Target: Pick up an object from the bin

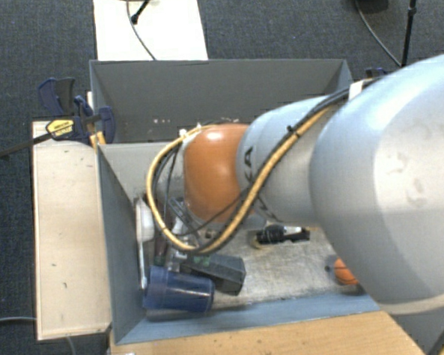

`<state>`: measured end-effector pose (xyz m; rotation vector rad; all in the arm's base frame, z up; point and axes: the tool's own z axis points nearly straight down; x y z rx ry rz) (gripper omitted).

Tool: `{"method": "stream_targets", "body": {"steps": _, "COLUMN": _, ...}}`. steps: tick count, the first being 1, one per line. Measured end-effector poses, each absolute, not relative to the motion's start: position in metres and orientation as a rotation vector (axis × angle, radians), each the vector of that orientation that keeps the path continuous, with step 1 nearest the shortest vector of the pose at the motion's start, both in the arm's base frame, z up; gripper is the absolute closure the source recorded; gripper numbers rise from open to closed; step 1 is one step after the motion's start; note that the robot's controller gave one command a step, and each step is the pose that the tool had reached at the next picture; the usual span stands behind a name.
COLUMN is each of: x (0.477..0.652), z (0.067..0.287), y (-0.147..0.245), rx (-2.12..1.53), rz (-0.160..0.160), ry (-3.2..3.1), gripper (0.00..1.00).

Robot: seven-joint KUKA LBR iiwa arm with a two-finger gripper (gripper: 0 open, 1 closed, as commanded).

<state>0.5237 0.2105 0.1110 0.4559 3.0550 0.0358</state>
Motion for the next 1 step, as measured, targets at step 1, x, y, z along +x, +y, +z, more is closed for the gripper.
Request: {"method": "stream_targets", "body": {"steps": 1, "x": 0.5236, "z": 0.111, "y": 0.2106, "rx": 0.46, "rz": 0.036, "ry": 3.054, "gripper": 1.0}}
